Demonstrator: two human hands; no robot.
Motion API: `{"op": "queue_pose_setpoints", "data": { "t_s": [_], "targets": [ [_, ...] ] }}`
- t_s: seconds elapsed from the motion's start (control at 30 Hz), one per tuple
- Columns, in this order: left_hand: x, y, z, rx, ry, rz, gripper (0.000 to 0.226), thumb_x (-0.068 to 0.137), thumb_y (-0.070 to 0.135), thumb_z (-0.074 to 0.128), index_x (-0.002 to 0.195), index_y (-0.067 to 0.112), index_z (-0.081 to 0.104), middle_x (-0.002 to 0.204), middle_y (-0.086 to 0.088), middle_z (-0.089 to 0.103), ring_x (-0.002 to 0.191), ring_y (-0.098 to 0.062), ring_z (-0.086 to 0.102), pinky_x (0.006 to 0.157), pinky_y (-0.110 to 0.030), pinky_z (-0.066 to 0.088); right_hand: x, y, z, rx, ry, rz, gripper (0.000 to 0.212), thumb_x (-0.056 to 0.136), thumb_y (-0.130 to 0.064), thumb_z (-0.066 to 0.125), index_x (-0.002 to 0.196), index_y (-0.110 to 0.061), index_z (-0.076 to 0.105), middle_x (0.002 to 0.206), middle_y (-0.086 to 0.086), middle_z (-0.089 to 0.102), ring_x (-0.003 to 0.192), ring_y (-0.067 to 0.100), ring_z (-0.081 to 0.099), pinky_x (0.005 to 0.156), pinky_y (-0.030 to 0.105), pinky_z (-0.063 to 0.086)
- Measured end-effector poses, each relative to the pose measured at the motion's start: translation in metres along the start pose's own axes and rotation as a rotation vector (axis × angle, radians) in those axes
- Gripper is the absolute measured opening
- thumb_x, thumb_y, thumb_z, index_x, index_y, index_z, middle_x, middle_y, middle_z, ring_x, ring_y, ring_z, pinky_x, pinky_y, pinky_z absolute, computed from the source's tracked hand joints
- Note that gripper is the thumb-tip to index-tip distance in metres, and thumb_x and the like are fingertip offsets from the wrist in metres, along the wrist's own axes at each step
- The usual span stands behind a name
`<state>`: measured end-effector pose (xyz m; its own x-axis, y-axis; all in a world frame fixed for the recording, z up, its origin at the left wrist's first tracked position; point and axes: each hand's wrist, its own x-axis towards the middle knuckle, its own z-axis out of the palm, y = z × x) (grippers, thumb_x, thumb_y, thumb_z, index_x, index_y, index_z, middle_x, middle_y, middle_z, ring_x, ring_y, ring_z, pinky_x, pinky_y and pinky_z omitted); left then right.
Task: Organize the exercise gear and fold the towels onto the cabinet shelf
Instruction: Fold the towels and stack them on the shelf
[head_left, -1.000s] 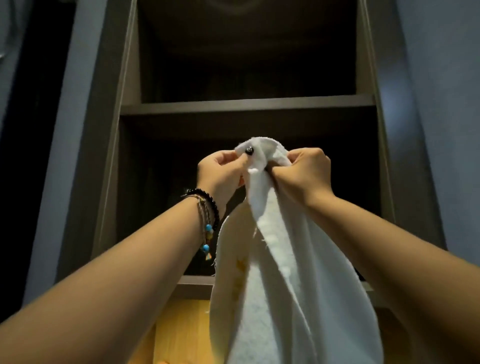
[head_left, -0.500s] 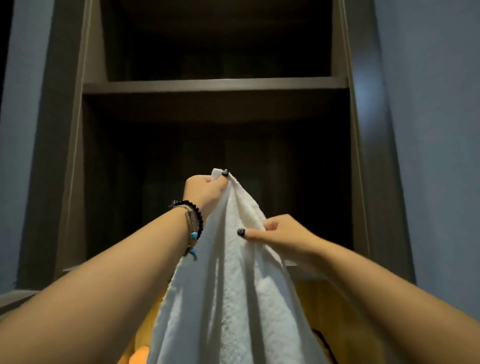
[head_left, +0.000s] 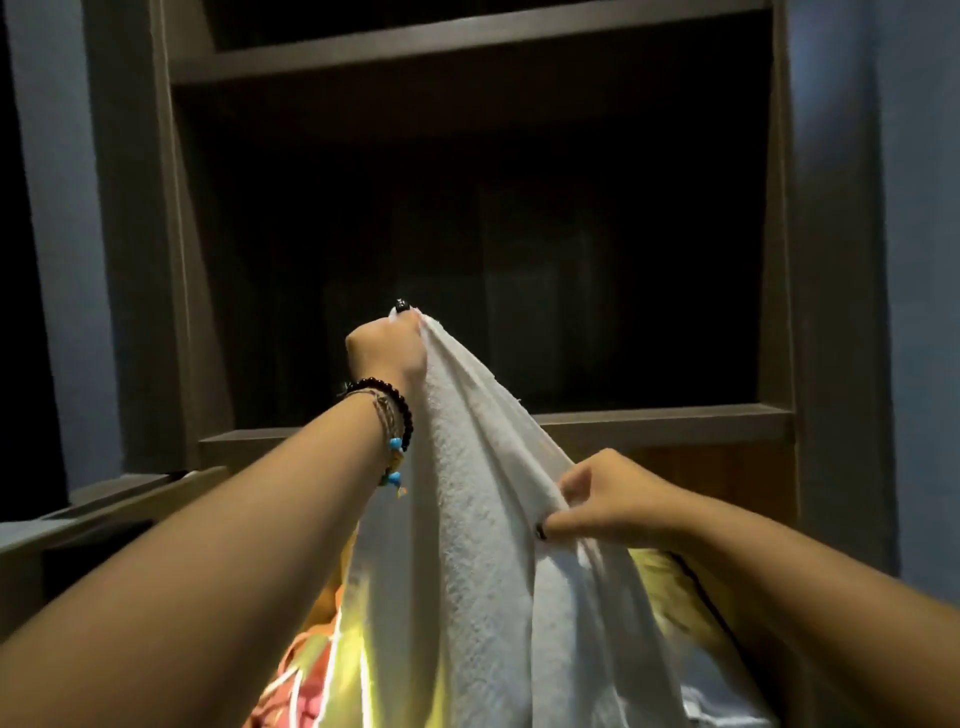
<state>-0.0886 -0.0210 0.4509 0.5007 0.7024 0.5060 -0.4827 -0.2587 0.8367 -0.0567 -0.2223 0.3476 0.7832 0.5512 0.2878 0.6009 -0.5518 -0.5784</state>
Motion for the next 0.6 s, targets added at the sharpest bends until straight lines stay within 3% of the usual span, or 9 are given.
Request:
{"op": "queue_pose_setpoints", "data": {
  "t_s": [0.07,0.13,0.23,0.3,0.37,0.43,0.5,0.6],
  "targets": [
    [-0.009,-0.006,-0.012,-0.055,0.086,-0.014,0.035,0.091,0.022,0.057,0.057,0.014,0.053,0.059,0.004,0.049,0.052,-0.010,0.045,0.045,-0.019,0.036,-0.010,0.016,0.020,-0.250,-0.087,0.024,0.019,0.071,-0.020,0.076,0.089,-0.014,0.077,0.087,-0.002,0.071,0.077,0.010,0.062,0.062,0.019,0.051],
    [-0.020,-0.017,-0.025,-0.119,0.128,-0.056,0.028,0.087,0.017,0.061,0.060,0.012,0.059,0.060,0.005,0.053,0.052,-0.009,0.049,0.039,-0.013,0.036,-0.024,0.038,0.044,-0.345,-0.085,0.053,0.017,0.075,-0.016,0.071,0.091,-0.018,0.077,0.091,-0.003,0.073,0.076,0.005,0.062,0.063,0.011,0.047],
    [-0.042,-0.040,-0.046,-0.197,0.101,-0.144,0.019,0.081,0.008,0.066,0.062,0.008,0.063,0.058,0.004,0.057,0.044,-0.007,0.055,0.040,-0.013,0.037,-0.042,0.061,0.079,-0.083,0.001,0.065,0.008,0.077,-0.018,0.073,0.083,-0.021,0.078,0.081,-0.009,0.073,0.065,-0.006,0.058,0.058,0.002,0.042],
    [-0.055,-0.053,-0.056,-0.182,0.075,-0.173,0.019,0.080,0.009,0.068,0.062,0.010,0.063,0.061,0.004,0.059,0.051,-0.009,0.058,0.051,-0.019,0.044,-0.048,0.062,0.102,0.230,0.017,0.045,0.010,0.078,-0.024,0.076,0.086,-0.018,0.078,0.085,-0.006,0.074,0.073,-0.002,0.063,0.073,0.015,0.050],
    [-0.063,-0.060,-0.064,-0.189,0.051,-0.198,0.015,0.081,0.011,0.068,0.066,0.012,0.064,0.066,0.003,0.062,0.064,-0.014,0.061,0.060,-0.024,0.047,-0.051,0.053,0.123,0.389,0.060,0.020,0.021,0.076,-0.039,0.076,0.085,-0.020,0.077,0.084,-0.007,0.074,0.077,0.000,0.063,0.076,0.024,0.049],
    [-0.066,-0.063,-0.071,-0.218,0.020,-0.233,0.005,0.081,0.011,0.068,0.077,0.010,0.068,0.071,0.001,0.064,0.070,-0.016,0.064,0.063,-0.026,0.051,-0.049,0.042,0.138,0.477,0.088,-0.006,0.023,0.074,-0.047,0.075,0.081,-0.025,0.076,0.082,-0.011,0.073,0.079,0.001,0.063,0.075,0.022,0.048],
    [-0.067,-0.064,-0.077,-0.237,-0.011,-0.263,0.011,0.081,0.013,0.068,0.090,0.006,0.070,0.078,-0.003,0.066,0.076,-0.020,0.066,0.067,-0.029,0.054,-0.043,0.033,0.144,0.547,0.082,-0.045,0.020,0.075,-0.044,0.077,0.082,-0.026,0.077,0.082,-0.014,0.072,0.079,-0.005,0.062,0.074,0.013,0.048],
    [-0.065,-0.066,-0.080,-0.213,-0.056,-0.251,0.012,0.082,0.016,0.068,0.087,0.006,0.069,0.071,-0.002,0.064,0.071,-0.020,0.065,0.063,-0.030,0.052,-0.035,0.028,0.150,0.483,0.056,-0.090,0.022,0.071,-0.043,0.080,0.078,-0.022,0.075,0.084,-0.011,0.070,0.077,-0.007,0.058,0.067,0.009,0.045]
  ]
}}
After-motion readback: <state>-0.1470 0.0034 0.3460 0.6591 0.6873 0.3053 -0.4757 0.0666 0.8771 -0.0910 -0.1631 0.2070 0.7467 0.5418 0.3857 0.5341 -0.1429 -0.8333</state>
